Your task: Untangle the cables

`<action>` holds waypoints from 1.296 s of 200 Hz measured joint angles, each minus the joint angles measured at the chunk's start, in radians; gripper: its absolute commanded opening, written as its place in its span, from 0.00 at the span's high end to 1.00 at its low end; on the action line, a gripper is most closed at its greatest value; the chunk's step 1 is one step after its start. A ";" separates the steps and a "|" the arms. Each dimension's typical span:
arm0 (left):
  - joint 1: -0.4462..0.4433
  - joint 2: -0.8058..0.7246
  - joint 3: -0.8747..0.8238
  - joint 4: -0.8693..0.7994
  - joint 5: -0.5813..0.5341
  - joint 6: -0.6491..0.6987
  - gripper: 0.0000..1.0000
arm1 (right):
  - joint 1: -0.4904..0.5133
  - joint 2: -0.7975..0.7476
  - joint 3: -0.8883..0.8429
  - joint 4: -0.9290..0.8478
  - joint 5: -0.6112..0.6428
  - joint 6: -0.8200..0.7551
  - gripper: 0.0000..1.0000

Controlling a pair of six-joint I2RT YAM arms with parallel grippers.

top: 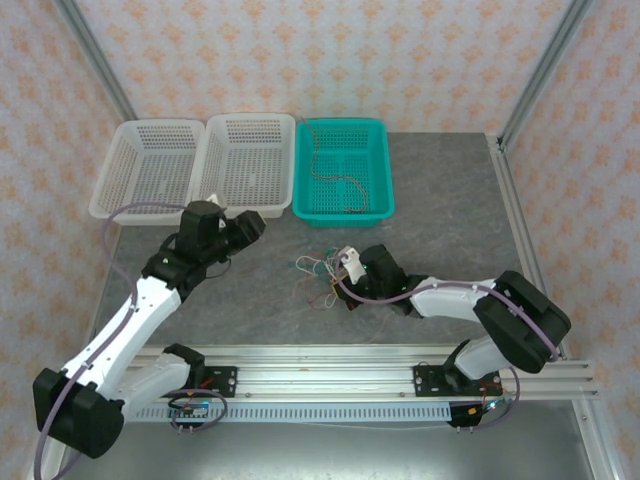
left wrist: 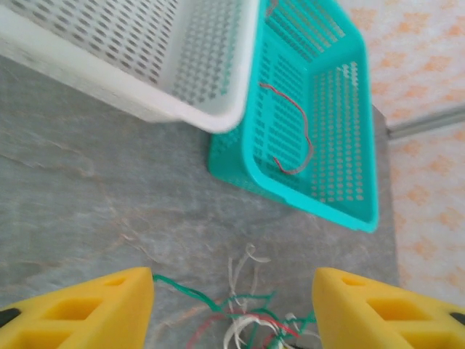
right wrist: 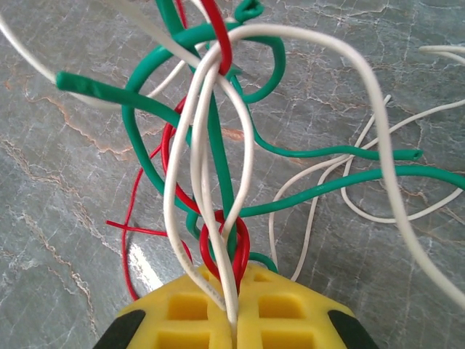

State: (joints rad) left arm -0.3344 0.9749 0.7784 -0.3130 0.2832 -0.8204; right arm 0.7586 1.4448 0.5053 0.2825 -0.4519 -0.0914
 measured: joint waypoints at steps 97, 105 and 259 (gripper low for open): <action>-0.360 0.359 0.309 -0.239 -0.146 0.654 0.24 | 0.000 0.022 0.043 -0.060 0.003 -0.018 0.99; -0.364 0.355 0.301 -0.236 -0.151 0.772 0.23 | 0.000 0.022 0.043 -0.060 0.003 -0.018 0.98; -0.312 0.469 0.178 -0.025 -0.071 1.566 0.50 | 0.000 0.022 0.037 -0.028 -0.022 -0.033 0.99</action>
State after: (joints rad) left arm -0.6460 1.4437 0.9565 -0.3378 0.2119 0.7460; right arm 0.7586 1.4670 0.5423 0.2546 -0.4736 -0.1242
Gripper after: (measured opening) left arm 0.535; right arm 0.066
